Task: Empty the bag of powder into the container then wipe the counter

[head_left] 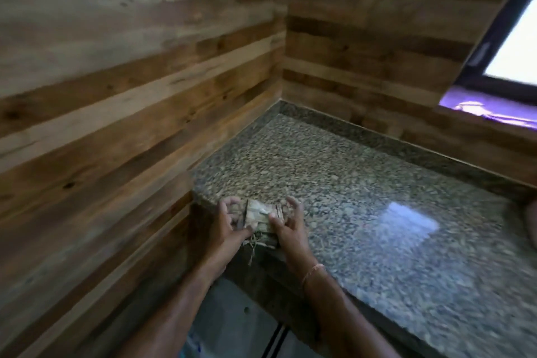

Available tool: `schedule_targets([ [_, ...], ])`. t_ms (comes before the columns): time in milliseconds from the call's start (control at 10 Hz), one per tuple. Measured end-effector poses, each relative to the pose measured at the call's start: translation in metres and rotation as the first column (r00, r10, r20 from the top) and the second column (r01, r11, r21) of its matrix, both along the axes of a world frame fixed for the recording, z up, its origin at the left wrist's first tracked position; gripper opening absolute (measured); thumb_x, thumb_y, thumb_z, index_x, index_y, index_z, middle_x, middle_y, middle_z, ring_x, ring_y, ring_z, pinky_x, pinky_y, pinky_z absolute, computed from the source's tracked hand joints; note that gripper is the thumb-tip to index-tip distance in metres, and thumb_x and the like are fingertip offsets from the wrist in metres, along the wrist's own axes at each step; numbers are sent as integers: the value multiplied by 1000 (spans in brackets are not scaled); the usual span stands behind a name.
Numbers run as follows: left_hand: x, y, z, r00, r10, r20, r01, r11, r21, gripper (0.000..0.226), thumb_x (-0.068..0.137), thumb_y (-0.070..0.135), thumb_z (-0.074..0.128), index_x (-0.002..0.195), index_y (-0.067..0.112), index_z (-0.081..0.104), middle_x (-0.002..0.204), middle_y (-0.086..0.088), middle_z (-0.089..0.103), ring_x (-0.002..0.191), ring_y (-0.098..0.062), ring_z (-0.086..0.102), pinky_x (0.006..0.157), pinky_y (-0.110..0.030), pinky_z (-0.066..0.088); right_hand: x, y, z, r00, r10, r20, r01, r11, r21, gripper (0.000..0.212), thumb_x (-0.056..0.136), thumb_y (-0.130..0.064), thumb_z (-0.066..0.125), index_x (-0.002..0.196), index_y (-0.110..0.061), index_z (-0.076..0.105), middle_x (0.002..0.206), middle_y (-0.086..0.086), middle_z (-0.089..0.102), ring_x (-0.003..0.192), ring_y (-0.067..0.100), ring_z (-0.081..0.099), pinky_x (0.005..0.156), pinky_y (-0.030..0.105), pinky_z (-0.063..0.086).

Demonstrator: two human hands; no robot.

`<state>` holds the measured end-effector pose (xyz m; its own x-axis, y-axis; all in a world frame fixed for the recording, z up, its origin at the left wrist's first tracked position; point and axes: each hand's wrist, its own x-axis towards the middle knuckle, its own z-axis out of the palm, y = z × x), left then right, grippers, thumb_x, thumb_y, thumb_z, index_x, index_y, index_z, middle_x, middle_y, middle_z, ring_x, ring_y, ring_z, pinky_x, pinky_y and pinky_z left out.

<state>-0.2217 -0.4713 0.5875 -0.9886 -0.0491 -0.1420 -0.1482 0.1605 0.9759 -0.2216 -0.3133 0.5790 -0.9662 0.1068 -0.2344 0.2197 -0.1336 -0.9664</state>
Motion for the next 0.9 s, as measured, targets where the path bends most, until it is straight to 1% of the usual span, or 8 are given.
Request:
schedule_targets([
  [100, -31, 45, -11, 994, -109, -23, 108, 993, -54, 30, 88, 3, 76, 107, 24, 66, 108, -5, 74, 103, -23, 72, 76, -25, 55, -16, 43, -15, 997, 20, -76, -12, 995, 98, 42, 96, -1, 63, 125, -31, 58, 108, 3, 69, 88, 25, 65, 78, 46, 58],
  [300, -81, 98, -64, 975, -202, 95, 221, 937, -270, 32, 83, 6, 83, 98, 31, 70, 113, 3, 75, 106, -17, 71, 88, -27, 57, -39, 93, -48, 1000, -7, 24, -4, 913, 407, 49, 88, -3, 75, 133, -19, 66, 126, 0, 69, 110, 18, 70, 92, 31, 60],
  [400, -100, 113, -87, 951, -271, 152, 310, 845, -436, 34, 82, 11, 84, 108, 28, 72, 117, 7, 73, 102, -14, 69, 84, -25, 55, -51, 104, -73, 995, 8, 95, -74, 687, 723, 57, 88, -21, 78, 141, -31, 60, 129, -2, 65, 115, 16, 62, 100, 34, 53],
  [500, -109, 119, -104, 934, -327, 146, 348, 731, -586, 44, 86, 9, 79, 122, 31, 67, 113, 7, 65, 85, -8, 63, 63, -19, 49, -54, 106, -89, 977, 21, 212, -198, 456, 868, 60, 93, -36, 70, 148, -43, 47, 142, -3, 50, 127, 19, 43, 107, 40, 37],
  [600, -113, 114, -122, 929, -356, 103, 306, 582, -754, 57, 86, 16, 79, 133, 41, 60, 119, 5, 55, 93, -11, 54, 69, -24, 51, -55, 105, -97, 965, 25, 260, -252, 353, 901, 70, 93, -42, 69, 154, -50, 33, 164, -1, 27, 145, 23, 27, 116, 45, 23],
  [700, -122, 108, -132, 925, -369, 88, 282, 515, -809, 61, 82, 28, 83, 136, 43, 59, 126, 6, 53, 107, -16, 49, 86, -36, 46, -60, 109, -104, 953, 45, 300, -299, 298, 907, 80, 91, -45, 71, 156, -52, 23, 171, 1, 14, 154, 26, 17, 120, 50, 16],
  [800, -121, 104, -132, 906, -419, 68, 291, 498, -817, 62, 81, 33, 83, 137, 42, 59, 128, 5, 51, 111, -17, 46, 86, -34, 39, -55, 110, -95, 959, 74, 272, -281, 303, 910, 71, 95, -54, 60, 157, -47, 27, 171, 3, 16, 154, 27, 19, 122, 50, 16],
  [900, -129, 107, -126, 893, -451, -5, 255, 514, -819, 59, 81, 32, 83, 136, 36, 61, 132, 4, 51, 115, -18, 44, 86, -31, 32, -49, 118, -89, 980, -20, 197, -174, 388, 905, 62, 100, -58, 42, 158, -42, 28, 170, 3, 20, 151, 25, 25, 123, 48, 19],
])
